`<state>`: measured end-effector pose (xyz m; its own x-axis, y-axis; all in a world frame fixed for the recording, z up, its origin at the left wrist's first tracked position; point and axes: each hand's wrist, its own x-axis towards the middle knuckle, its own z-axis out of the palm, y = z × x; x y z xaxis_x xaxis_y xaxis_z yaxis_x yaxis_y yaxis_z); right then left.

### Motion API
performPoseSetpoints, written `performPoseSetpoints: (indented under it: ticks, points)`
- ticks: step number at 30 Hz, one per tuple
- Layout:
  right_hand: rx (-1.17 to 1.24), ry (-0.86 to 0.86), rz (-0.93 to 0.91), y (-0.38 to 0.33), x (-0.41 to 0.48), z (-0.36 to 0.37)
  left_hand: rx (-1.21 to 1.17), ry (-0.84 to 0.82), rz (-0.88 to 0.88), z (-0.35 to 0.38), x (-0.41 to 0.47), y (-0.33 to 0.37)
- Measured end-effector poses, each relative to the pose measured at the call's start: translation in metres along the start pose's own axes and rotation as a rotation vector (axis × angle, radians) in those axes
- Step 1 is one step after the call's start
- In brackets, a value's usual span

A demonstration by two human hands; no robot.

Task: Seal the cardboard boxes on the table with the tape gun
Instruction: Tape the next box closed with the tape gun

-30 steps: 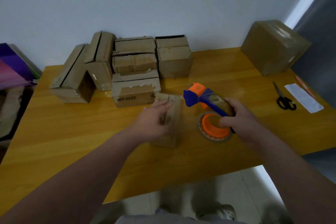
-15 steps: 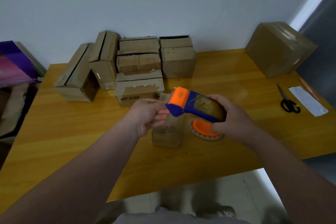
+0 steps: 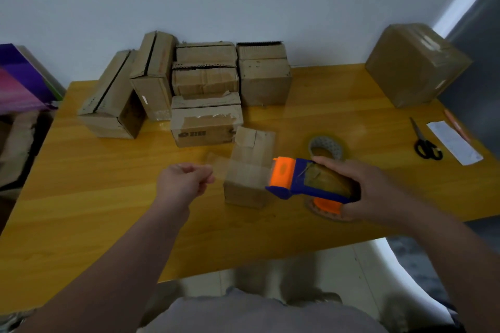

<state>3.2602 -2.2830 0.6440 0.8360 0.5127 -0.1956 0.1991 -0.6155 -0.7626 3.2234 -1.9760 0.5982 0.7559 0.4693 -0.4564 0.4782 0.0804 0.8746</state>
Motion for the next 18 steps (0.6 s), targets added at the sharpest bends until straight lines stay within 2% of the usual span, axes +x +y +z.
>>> performPoseSetpoints:
  ticks: [5,18]
  points:
    - [-0.181,0.05,-0.04,0.013,0.0,0.01,0.016,0.125,0.072,0.012,-0.014,-0.017]
    - [-0.275,0.031,-0.054,0.032,0.009,0.02,0.052,0.268,0.084,0.02,-0.013,-0.041]
